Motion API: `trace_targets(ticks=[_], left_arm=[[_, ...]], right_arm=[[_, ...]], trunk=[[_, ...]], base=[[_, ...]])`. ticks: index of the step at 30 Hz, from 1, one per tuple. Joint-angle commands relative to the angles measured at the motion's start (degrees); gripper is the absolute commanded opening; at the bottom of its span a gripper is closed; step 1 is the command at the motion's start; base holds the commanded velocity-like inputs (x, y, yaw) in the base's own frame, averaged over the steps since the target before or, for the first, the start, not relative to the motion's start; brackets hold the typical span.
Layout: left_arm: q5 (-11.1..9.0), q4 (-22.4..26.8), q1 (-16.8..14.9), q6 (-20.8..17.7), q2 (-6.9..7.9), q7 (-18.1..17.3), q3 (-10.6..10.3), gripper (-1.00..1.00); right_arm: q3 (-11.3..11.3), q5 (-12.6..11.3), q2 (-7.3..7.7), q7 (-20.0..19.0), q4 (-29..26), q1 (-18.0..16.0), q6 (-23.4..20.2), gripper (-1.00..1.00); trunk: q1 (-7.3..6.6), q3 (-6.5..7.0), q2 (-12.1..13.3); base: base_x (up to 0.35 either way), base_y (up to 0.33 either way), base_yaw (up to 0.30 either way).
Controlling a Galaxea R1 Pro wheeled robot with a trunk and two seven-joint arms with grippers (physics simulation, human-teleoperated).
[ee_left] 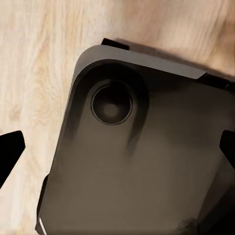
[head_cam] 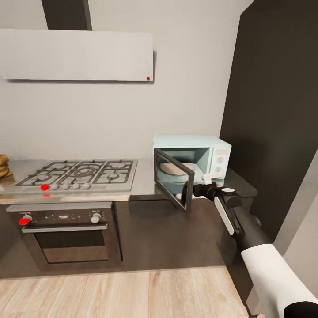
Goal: In the kitchen, take the popcorn bag from the countertop, put it into the microwave, and heat it until the popcorn is cooked so the cooked popcorn ends up inside the bag.
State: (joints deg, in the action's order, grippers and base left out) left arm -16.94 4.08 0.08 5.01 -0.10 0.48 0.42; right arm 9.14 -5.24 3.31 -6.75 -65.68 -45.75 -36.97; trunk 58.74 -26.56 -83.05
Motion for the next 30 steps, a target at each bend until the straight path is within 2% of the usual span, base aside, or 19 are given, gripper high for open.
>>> trace_targets(ticks=[1,6,10,12,21,23,26,30], left_arm=[[-0.15,0.05,-0.01,0.06,-0.03,0.05,0.01,1.00],[-0.13,0.05,0.01,0.07,-0.07,0.05,0.01,1.00],[-0.13,0.05,0.01,0.08,-0.06,0.05,0.01,1.00],[-0.13,0.05,0.00,0.06,-0.07,0.05,0.01,1.00],[-0.11,0.05,0.00,0.07,-0.05,0.05,0.01,1.00],[-0.11,0.05,0.00,0.04,-0.07,0.05,0.01,1.00],[-0.11,0.05,-0.02,0.02,-0.02,0.05,0.01,1.00],[-0.11,0.05,-0.01,0.07,0.01,0.05,0.01,1.00]], right_arm=[[0.07,-0.72,0.12,0.16,-0.06,-0.04,-0.30,1.00],[-0.17,-0.72,0.69,-0.11,-0.86,-0.04,-1.74,1.00],[-2.09,-0.72,1.18,-5.29,-0.94,-0.04,-3.71,1.00],[-2.41,-0.67,1.24,-6.44,-0.94,-0.04,-4.35,1.00],[-2.62,-0.67,1.79,-7.13,-0.88,-0.04,-4.75,1.00],[-2.91,-0.77,2.89,-7.18,-0.90,-0.04,-4.79,1.00],[-3.49,-0.79,3.27,-7.21,-0.85,-0.04,-4.81,1.00],[-8.58,-0.64,4.30,-7.29,-0.93,-0.04,-4.78,1.00]], trunk=[[-0.01,-0.05,-0.03],[-0.01,-0.05,-0.03],[-0.01,-0.05,-0.03],[-0.01,-0.05,-0.03],[-0.01,-0.05,-0.03],[-0.01,-0.05,-0.03],[-0.01,-0.05,-0.03],[-0.01,-0.05,-0.03]], base=[[-0.081,0.319,0.000],[-0.080,0.320,0.000],[-0.079,0.279,0.000],[-0.079,0.254,0.000],[-0.078,0.244,0.000],[-0.063,0.212,0.000],[-0.019,0.107,0.000],[-0.003,0.015,0.000]])
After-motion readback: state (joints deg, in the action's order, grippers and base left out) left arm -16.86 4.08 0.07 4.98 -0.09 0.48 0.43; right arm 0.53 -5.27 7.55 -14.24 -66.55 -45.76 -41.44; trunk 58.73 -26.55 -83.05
